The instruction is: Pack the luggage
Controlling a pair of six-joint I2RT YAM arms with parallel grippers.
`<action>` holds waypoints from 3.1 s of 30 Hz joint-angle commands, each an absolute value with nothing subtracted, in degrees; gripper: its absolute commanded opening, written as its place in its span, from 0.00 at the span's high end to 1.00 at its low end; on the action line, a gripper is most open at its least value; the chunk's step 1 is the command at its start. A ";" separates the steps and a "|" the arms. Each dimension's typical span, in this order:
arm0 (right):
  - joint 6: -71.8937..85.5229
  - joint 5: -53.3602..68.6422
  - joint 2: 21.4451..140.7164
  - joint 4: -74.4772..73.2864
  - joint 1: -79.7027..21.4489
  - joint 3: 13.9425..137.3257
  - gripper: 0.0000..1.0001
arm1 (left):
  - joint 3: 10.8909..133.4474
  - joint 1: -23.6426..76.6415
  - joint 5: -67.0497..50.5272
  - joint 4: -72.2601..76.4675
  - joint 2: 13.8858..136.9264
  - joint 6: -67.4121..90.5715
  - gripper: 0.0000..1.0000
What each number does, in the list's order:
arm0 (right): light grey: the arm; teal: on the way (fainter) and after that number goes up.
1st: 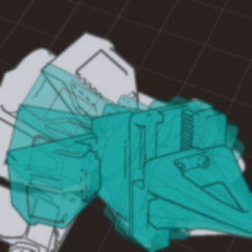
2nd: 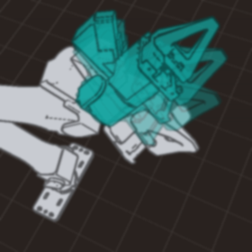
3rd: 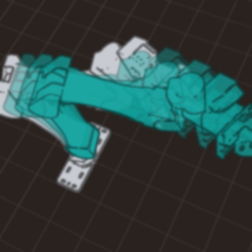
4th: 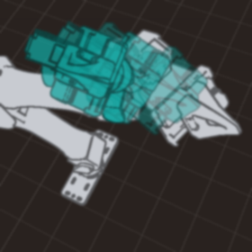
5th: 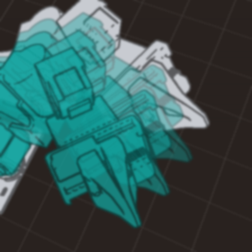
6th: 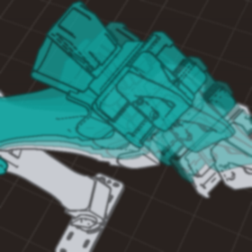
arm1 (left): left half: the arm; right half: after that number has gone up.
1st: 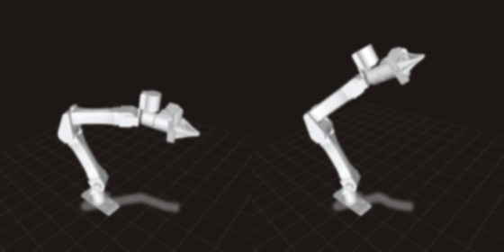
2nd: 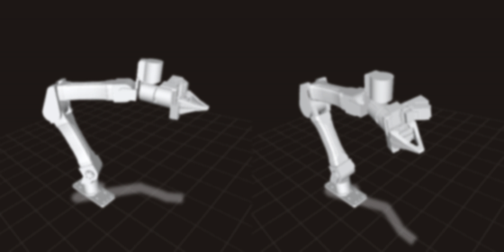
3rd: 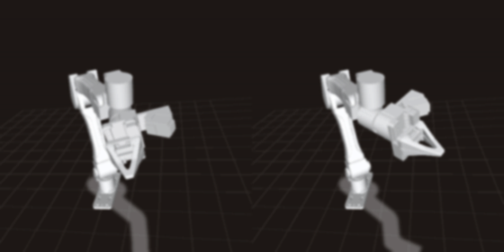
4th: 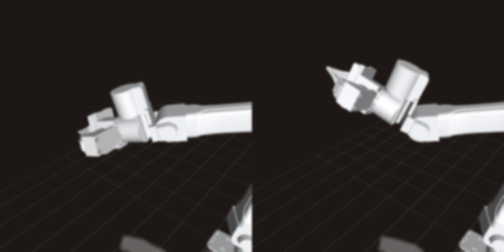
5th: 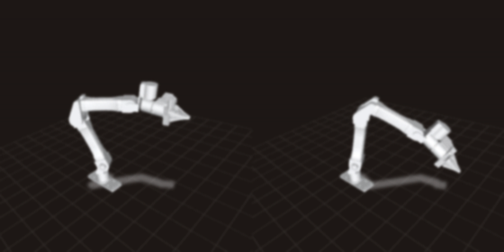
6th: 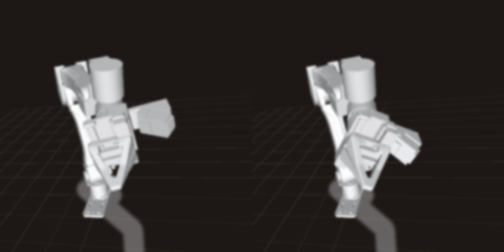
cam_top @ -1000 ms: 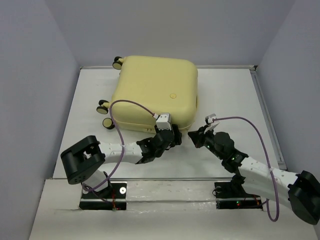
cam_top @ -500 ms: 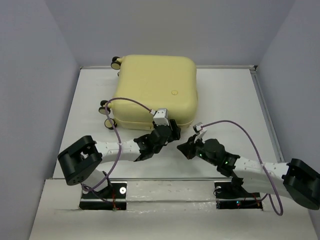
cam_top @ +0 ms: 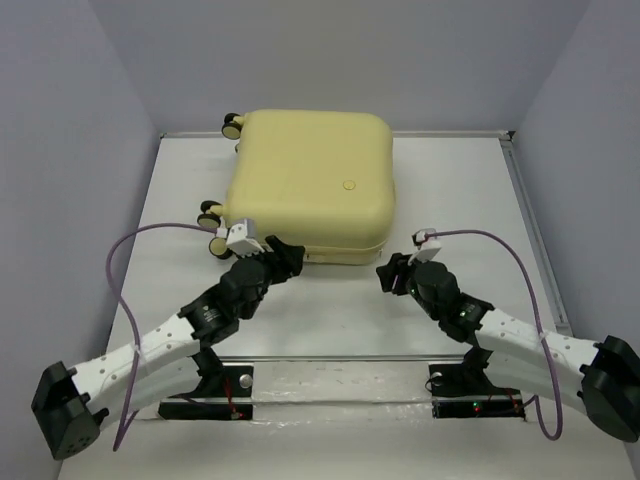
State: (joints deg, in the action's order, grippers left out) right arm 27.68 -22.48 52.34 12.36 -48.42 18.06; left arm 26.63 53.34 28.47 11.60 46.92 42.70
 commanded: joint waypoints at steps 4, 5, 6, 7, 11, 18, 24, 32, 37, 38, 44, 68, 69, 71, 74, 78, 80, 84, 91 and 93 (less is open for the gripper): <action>18.91 -16.72 55.27 13.52 -40.17 25.21 0.44 | 24.96 38.96 20.06 -1.39 32.70 40.87 0.25; 17.94 -15.57 55.98 13.80 -40.17 25.92 0.44 | 25.13 38.24 18.82 -1.32 33.04 40.52 0.25; 16.54 -14.86 56.86 13.89 -40.17 26.71 0.44 | 25.14 37.71 17.50 -0.88 34.96 40.17 0.25; 15.74 -13.37 58.34 14.32 -40.17 27.76 0.45 | 24.88 37.62 14.79 1.30 36.11 39.91 0.26; 12.58 -10.11 61.25 15.90 -39.64 29.09 0.46 | 23.47 37.62 8.97 6.67 42.61 39.20 0.33; 12.48 -10.10 65.30 18.98 -39.02 29.79 0.52 | 23.11 38.93 5.45 13.35 48.68 37.71 0.37; 11.43 -11.60 68.82 21.44 -39.02 30.59 0.70 | 26.10 41.22 4.75 18.28 55.35 35.51 0.37; 14.23 -8.44 64.69 25.49 -39.02 25.67 0.93 | 29.44 41.31 4.40 25.13 64.77 34.01 0.37; 16.43 -4.22 64.86 23.30 -41.38 25.14 0.93 | 34.09 41.66 3.51 27.42 70.22 33.58 0.37; 16.52 -4.31 65.21 22.94 -42.18 25.22 0.93 | 34.71 41.75 3.52 27.68 71.01 33.75 0.37; 18.62 -9.57 65.66 20.13 -48.77 26.72 0.93 | 38.76 42.10 2.46 29.62 76.46 34.89 0.37; 24.88 -19.95 69.17 21.62 -55.63 30.06 0.93 | 38.23 27.19 -7.55 8.00 54.86 35.51 0.01; 24.79 -19.78 69.60 21.53 -55.63 30.58 0.93 | 38.84 24.11 -8.43 4.26 52.06 34.81 0.01; 24.52 -19.08 69.87 21.36 -55.63 31.11 0.93 | 41.13 14.57 -10.89 0.46 50.46 33.49 0.01; 24.35 -18.90 69.87 20.92 -55.63 31.38 0.93 | 43.33 3.48 -14.67 0.17 52.28 33.57 0.01; 24.26 -19.42 68.82 20.30 -55.63 30.76 0.93 | 44.03 -4.81 -18.89 5.61 59.12 37.78 0.01; 24.17 -18.99 68.29 20.13 -55.63 30.41 0.93 | 44.21 -6.41 -19.34 9.64 61.77 40.50 0.01; 23.56 -18.72 67.41 19.60 -55.63 29.88 0.93 | 46.40 -8.08 -18.89 14.41 68.44 42.71 0.01; 22.51 -18.98 67.06 19.07 -55.63 29.97 0.93 | 47.73 -8.53 -20.30 24.94 75.75 47.88 0.01; 22.15 -19.16 66.97 18.63 -55.63 30.14 0.93 | 47.73 -8.53 -20.74 26.18 78.12 50.43 0.01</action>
